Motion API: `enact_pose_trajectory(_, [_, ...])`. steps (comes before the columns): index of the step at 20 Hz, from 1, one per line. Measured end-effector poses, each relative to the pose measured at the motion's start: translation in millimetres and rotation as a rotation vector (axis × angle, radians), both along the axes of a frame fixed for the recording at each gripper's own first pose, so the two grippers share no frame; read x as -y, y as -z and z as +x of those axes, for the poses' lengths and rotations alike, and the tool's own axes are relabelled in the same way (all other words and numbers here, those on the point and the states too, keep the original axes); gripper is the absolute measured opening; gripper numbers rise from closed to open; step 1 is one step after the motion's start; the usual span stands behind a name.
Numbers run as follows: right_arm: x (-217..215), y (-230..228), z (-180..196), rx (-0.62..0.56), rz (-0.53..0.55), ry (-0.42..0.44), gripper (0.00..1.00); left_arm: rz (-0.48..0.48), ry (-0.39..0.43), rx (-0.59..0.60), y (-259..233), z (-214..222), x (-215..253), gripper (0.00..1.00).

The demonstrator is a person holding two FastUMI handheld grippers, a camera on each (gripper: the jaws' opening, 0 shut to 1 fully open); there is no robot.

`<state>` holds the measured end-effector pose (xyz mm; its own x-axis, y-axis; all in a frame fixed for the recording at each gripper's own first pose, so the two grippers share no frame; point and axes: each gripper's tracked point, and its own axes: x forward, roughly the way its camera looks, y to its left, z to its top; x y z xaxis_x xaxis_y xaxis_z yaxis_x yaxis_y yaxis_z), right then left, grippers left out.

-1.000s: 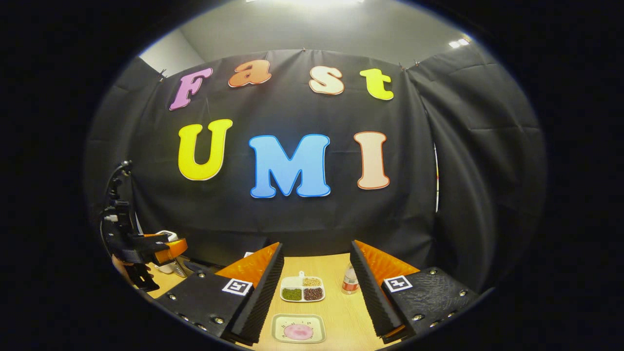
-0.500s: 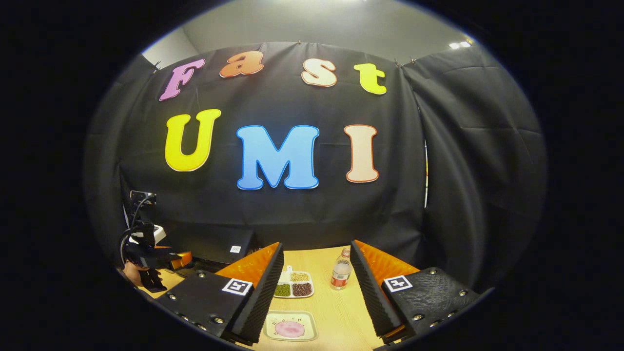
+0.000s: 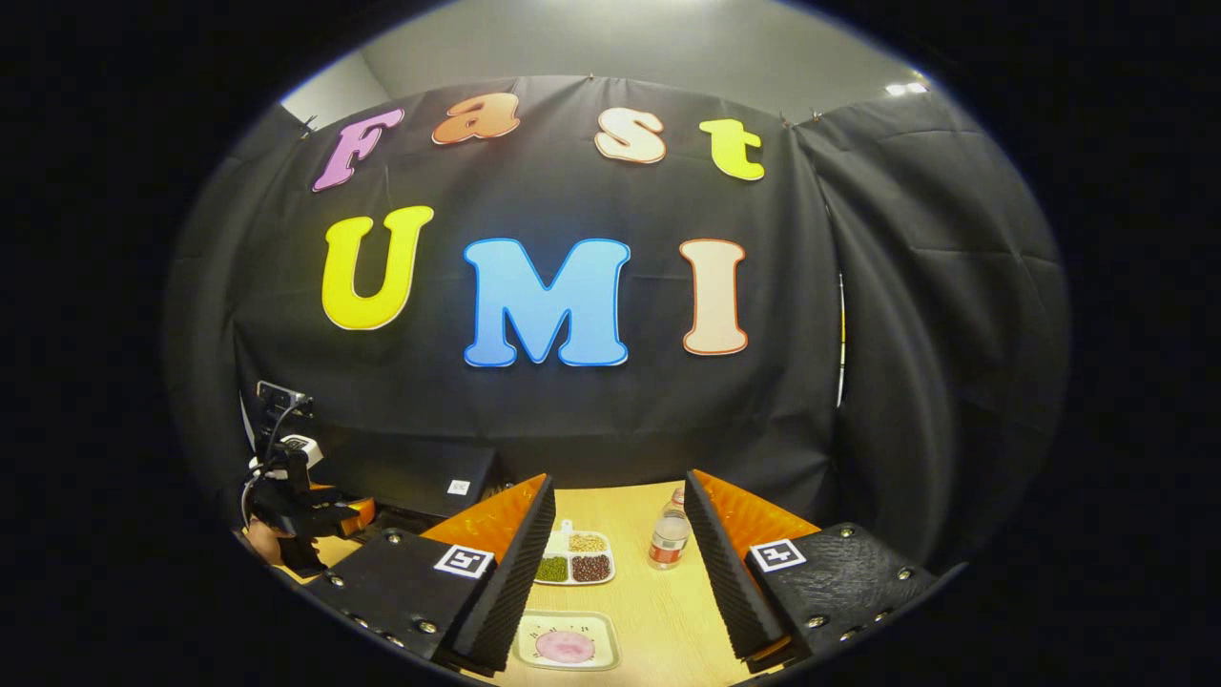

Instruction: Open the electric oven with the left hand, put the food in, and close the electric oven.

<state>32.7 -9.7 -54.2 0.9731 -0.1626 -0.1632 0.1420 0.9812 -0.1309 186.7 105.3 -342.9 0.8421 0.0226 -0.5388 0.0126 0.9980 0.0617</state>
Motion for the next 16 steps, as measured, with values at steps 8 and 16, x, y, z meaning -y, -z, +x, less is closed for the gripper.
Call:
enact_pose_trajectory(8, [-9.7,-0.7,-0.6,0.011,0.012,-0.038,0.83,0.007,0.000,-0.010,6.1,-42.4,4.7,0.95])
enact_pose_trajectory(16, [-5.9,1.5,-17.7,0.003,0.004,-0.037,0.83,0.041,0.008,-0.061,31.1,-90.4,7.7,1.00])
